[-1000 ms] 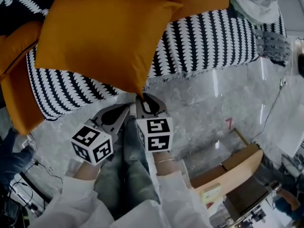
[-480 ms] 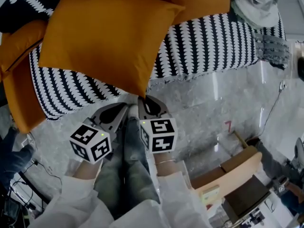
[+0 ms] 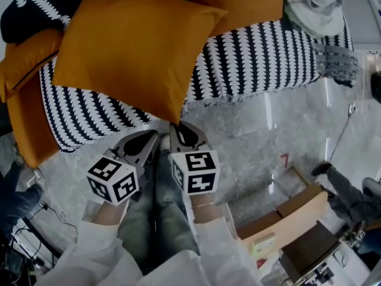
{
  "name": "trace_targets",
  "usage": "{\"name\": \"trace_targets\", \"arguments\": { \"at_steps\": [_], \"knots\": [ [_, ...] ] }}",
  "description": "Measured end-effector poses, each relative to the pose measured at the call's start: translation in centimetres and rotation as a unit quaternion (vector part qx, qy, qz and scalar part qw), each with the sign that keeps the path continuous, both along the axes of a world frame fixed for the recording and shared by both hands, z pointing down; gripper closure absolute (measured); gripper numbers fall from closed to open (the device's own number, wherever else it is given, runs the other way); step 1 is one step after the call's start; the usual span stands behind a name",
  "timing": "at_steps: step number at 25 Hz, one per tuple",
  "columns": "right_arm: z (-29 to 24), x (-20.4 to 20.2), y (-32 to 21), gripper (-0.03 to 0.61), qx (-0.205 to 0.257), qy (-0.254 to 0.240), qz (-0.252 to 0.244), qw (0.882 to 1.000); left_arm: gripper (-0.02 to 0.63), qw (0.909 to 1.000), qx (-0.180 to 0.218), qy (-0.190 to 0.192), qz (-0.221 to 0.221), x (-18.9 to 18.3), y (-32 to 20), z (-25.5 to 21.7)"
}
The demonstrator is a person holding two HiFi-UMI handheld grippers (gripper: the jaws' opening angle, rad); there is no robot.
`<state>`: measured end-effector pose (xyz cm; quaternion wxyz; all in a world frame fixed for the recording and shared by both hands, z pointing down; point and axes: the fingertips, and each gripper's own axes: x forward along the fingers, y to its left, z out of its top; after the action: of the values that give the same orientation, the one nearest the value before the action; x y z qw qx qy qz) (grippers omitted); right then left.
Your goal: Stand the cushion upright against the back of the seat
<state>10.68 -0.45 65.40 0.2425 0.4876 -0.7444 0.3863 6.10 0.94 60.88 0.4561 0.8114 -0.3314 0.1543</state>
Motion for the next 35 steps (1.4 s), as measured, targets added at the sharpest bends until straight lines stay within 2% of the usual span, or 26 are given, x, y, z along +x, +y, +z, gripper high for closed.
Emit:
{"name": "trace_targets", "arguments": {
  "at_steps": [7,21,35],
  "knots": [
    [-2.1,-0.6,-0.4,0.548,0.023,-0.004,-0.018,1.0,0.606,0.9998,0.014,0.0,-0.01,-0.5,-0.7,-1.3],
    [-9.5,-1.5,-1.4,0.548,0.078,-0.022,-0.009,0.997,0.606,0.9985,0.052,-0.002,-0.017,-2.1,-0.6,-5.5],
    [-20.9,-3.3,-4.3,0.548,0.142,-0.033,-0.024,0.989,0.606,0.9917,0.111,0.004,-0.064,-5.1,-4.0,-14.9]
  ]
}}
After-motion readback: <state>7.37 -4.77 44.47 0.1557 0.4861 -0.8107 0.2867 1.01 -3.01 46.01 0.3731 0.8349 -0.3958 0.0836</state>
